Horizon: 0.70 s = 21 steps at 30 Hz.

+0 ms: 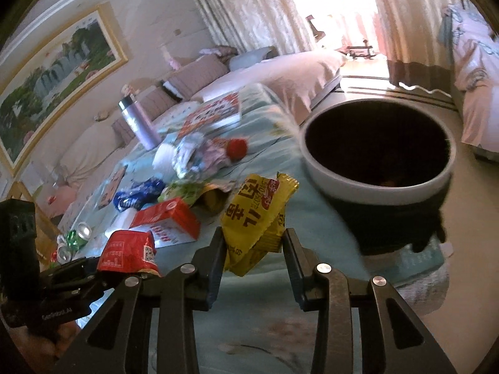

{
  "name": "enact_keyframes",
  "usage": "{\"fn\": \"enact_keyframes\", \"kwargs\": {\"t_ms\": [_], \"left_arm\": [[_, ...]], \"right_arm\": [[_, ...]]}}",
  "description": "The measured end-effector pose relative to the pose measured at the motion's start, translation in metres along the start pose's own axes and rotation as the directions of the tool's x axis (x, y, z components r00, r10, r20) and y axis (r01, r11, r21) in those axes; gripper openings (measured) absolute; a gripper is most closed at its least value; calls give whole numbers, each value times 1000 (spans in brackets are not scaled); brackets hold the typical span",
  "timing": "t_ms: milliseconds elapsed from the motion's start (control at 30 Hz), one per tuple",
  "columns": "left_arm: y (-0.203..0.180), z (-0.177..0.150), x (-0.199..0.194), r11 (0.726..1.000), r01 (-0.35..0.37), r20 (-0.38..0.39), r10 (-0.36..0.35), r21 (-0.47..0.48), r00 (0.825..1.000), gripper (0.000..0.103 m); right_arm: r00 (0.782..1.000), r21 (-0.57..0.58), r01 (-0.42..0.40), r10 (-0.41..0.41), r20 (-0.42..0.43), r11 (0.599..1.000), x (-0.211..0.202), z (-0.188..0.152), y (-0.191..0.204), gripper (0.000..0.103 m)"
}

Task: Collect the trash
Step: 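Grasp the yellow snack bag with the right tool while the left grasps the red snack bag, then carry both snack bags over the black trash bin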

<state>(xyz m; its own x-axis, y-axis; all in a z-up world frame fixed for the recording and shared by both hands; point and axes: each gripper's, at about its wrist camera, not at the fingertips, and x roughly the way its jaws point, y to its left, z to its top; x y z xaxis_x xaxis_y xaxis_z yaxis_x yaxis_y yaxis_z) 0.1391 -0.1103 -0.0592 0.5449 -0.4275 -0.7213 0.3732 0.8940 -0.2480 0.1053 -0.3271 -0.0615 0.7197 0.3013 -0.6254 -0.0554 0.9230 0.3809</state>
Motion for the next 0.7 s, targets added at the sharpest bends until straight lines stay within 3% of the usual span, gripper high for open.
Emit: {"fn": "enact_keyframes", "kwargs": {"t_ms": [700], "left_arm": [[-84,74,51,990,59,50,-66,127,997,45]], "right_arm": [[991,98,98,-105,77,990,-23,48,-80,37]]}}
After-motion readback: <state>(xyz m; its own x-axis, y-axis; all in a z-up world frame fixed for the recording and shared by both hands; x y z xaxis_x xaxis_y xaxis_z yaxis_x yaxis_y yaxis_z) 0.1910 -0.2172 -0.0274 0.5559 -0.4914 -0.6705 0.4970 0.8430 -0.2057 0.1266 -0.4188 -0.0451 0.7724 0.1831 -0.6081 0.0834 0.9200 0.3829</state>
